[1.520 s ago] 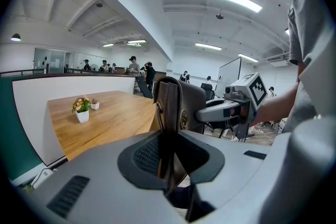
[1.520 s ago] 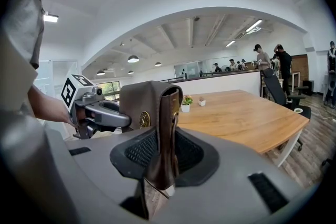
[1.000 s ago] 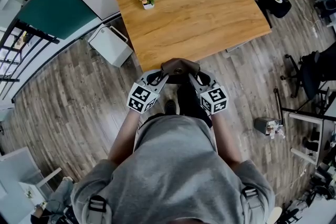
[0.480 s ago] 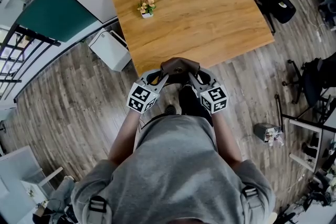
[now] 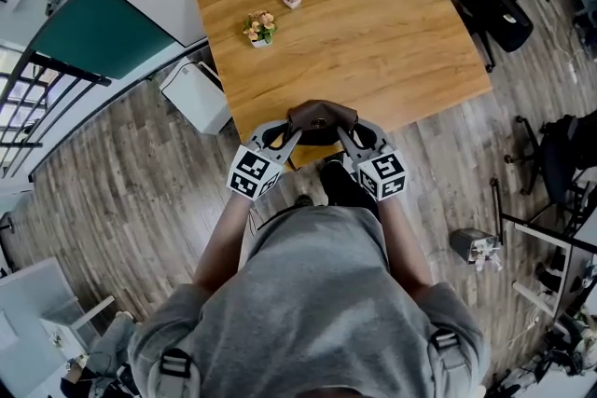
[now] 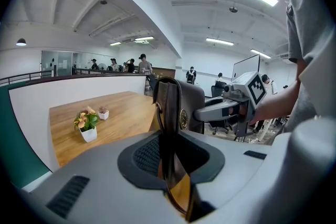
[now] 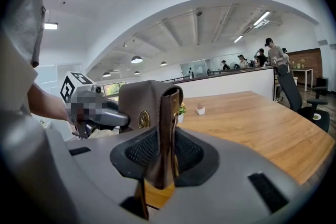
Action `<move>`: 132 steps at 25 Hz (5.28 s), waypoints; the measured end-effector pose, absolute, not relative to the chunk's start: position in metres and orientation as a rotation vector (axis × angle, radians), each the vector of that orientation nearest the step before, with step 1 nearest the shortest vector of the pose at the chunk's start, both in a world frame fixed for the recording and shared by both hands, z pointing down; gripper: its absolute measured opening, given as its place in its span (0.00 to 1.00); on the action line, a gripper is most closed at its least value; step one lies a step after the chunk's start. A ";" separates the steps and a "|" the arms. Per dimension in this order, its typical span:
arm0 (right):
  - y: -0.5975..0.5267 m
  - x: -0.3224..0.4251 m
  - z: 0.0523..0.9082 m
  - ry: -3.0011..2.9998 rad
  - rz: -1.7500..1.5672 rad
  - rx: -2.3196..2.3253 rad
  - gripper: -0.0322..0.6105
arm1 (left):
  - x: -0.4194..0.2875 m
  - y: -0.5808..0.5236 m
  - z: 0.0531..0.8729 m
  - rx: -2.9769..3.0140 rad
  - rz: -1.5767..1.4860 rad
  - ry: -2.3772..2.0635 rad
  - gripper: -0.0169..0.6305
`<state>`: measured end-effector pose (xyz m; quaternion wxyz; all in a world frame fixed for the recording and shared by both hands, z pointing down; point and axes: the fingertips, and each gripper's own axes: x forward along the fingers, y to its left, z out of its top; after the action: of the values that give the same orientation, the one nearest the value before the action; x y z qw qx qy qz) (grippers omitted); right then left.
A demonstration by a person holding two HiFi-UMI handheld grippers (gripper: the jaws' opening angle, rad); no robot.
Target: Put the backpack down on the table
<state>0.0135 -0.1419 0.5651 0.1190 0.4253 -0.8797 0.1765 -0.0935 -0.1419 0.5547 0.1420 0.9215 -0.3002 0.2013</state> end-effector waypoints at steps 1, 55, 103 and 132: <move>-0.147 0.014 0.565 -2.572 0.512 1.237 0.20 | -0.093 -0.146 0.555 2.657 0.581 -0.872 0.15; -0.291 0.051 0.625 -2.518 0.354 0.847 0.21 | -0.049 -0.270 0.636 2.444 0.736 -1.025 0.18; -0.296 0.079 0.656 -2.465 0.382 0.968 0.41 | -0.077 -0.268 0.645 2.300 0.520 -1.182 0.34; -0.161 0.076 0.622 -2.405 0.359 1.148 0.05 | -0.100 -0.158 0.595 2.483 0.526 -1.041 0.08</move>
<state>0.0760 -0.1612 0.6220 0.2244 0.4160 -0.8716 0.1301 -0.0996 -0.1583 0.5952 0.1977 0.8872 -0.3720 0.1880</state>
